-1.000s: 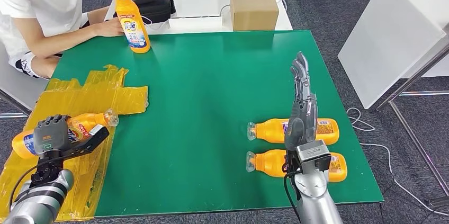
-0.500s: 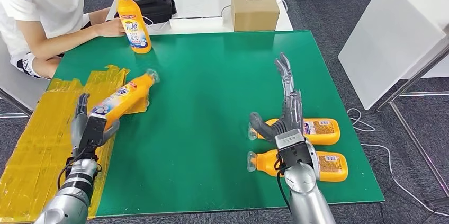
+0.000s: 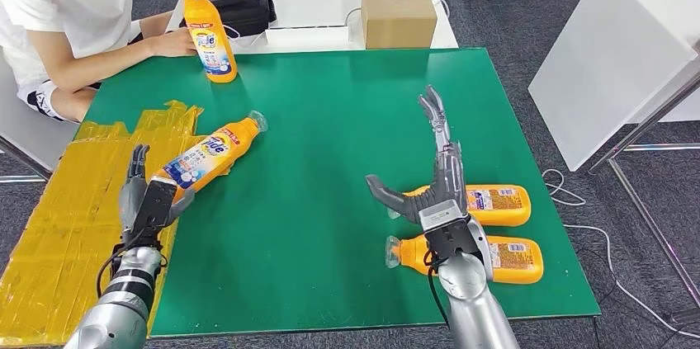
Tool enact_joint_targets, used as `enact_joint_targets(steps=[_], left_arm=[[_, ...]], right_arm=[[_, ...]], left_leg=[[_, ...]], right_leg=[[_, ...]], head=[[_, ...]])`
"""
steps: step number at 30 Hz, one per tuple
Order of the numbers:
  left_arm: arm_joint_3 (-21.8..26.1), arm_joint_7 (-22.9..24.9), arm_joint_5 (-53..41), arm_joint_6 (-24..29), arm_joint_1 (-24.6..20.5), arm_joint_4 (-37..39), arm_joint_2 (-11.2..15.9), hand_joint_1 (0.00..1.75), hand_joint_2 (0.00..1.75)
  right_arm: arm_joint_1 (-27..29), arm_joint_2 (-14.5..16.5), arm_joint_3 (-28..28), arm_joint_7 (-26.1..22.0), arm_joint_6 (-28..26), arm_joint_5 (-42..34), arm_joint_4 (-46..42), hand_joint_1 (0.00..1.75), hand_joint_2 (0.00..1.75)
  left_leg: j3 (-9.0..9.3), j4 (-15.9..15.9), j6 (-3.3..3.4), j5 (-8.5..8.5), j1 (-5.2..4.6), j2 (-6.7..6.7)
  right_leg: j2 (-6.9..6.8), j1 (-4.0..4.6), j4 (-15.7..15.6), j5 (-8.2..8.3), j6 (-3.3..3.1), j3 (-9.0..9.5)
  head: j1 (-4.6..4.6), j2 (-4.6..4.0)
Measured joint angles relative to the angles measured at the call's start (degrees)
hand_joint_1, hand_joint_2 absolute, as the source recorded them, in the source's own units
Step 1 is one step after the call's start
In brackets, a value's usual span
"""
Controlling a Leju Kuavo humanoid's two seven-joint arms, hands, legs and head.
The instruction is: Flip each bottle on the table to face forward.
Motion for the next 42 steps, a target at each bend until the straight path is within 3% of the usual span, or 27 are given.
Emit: enact_joint_targets(steps=[6, 10, 13, 15, 20, 28, 34, 42], left_arm=[[0.04, -0.73, 2.64, -1.77, 0.22, -0.68, -0.27, 0.00, 1.75], [0.04, -1.44, 14.36, -10.73, 2.17, -7.02, -2.08, 0.00, 1.75], [-0.32, 0.48, 23.21, -19.57, 5.20, -15.77, -4.14, 0.00, 1.75], [-0.80, 1.80, 26.02, -22.41, 7.05, -21.19, -5.32, 0.00, 1.75], [-1.55, 2.90, 27.09, -23.51, 9.53, -29.28, -6.95, 0.00, 1.75], [-2.11, 3.09, 28.81, -24.99, 10.71, -33.22, -7.74, 0.00, 1.75], [-5.17, 6.38, 35.13, -31.38, 14.07, -39.60, -9.30, 0.00, 1.75], [-10.99, 7.32, 38.59, -32.89, 16.67, -43.61, -10.26, 0.00, 1.75]], right_arm=[[-0.11, 0.00, -0.05, 0.01, -0.66, 0.70, 0.19, 0.00, 1.75], [-0.09, -0.03, -0.58, 0.65, -2.80, 4.88, 0.29, 0.00, 1.75], [-0.03, -0.39, -0.86, 2.92, -5.40, 13.25, 0.35, 0.00, 1.75], [0.01, -0.76, -0.99, 4.05, -6.38, 17.13, 0.43, 0.00, 1.75], [0.02, -1.43, -1.17, 4.60, -6.91, 18.70, 0.65, 0.00, 1.75], [-0.04, -2.03, -1.18, 6.52, -7.24, 22.21, 0.88, 0.00, 1.75], [-1.93, -6.38, -1.70, 14.26, -5.22, 39.02, 7.57, 0.00, 1.75], [-7.12, -14.27, -3.93, 14.23, 1.67, 43.31, 21.35, 0.00, 1.75]], left_leg=[[0.00, 0.00, 0.00, 0.00, -0.01, 0.00], [-0.01, 0.01, 0.01, -0.01, -0.01, 0.01], [-0.02, 0.01, 0.02, -0.02, -0.02, 0.06], [-0.04, 0.01, 0.02, -0.03, -0.03, 0.06], [-0.04, 0.00, 0.02, -0.03, -0.02, 0.06], [-0.04, 0.00, 0.02, -0.02, 0.00, 0.06], [-0.07, 0.01, 0.03, -0.03, -0.11, -0.06], [-0.09, 0.04, 0.07, -0.03, -0.21, -0.08]], right_leg=[[0.00, 0.00, 0.00, 0.00, 0.00, -0.01], [0.00, 0.00, -0.01, 0.00, 0.00, -0.02], [0.01, -0.01, -0.02, 0.00, 0.00, -0.05], [0.01, -0.01, -0.03, 0.00, 0.01, -0.05], [0.01, -0.01, -0.03, 0.00, 0.00, -0.05], [0.01, 0.00, -0.02, 0.00, 0.00, -0.05], [-0.03, -0.08, -0.06, 0.00, 0.01, -0.03], [-0.04, -0.21, -0.07, 0.02, 0.04, -0.02]], head=[[0.00, 0.00], [0.00, 0.00], [0.00, 0.00], [0.00, 0.00], [-0.01, 0.00], [-0.01, 0.00], [-0.01, 0.00], [-0.01, 0.00]])
